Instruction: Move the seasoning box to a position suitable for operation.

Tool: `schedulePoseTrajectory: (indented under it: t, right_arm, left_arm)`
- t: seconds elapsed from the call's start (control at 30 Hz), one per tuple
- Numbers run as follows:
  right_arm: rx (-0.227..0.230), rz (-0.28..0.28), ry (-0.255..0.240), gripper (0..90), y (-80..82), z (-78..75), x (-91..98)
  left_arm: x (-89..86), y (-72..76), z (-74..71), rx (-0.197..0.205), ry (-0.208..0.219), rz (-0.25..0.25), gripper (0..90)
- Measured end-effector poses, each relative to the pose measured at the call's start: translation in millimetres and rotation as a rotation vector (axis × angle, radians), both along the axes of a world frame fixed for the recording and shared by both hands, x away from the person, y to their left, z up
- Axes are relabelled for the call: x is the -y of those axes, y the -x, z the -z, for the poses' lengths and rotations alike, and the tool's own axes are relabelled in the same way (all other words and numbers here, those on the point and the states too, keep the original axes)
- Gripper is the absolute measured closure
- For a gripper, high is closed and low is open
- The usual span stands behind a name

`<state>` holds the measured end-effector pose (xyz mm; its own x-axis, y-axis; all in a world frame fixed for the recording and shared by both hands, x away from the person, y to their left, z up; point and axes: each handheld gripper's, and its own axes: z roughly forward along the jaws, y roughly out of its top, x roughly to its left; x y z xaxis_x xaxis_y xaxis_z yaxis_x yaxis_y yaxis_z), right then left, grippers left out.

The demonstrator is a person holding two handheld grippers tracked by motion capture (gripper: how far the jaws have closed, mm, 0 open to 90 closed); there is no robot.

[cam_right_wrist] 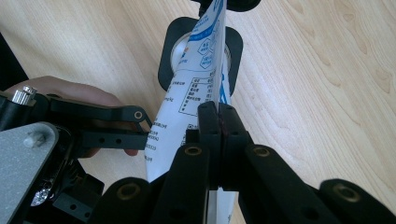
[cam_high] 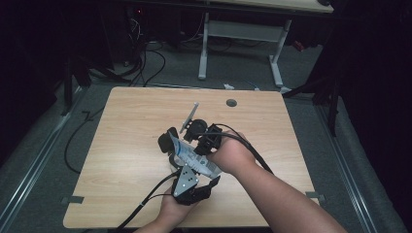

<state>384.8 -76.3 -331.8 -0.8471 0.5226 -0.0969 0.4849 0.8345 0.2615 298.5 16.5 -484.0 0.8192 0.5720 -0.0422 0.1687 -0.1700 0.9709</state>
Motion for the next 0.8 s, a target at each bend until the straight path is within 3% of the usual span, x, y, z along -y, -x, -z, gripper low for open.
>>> schedulePoseTrajectory:
  t: [0.8]
  right_arm:
    - [-0.002, -0.003, -0.003, 90.0, 0.2, 2.9, -1.1]
  left_arm:
    - [-0.7, 0.6, 1.1, 0.0, -0.001, -0.001, 48.5]
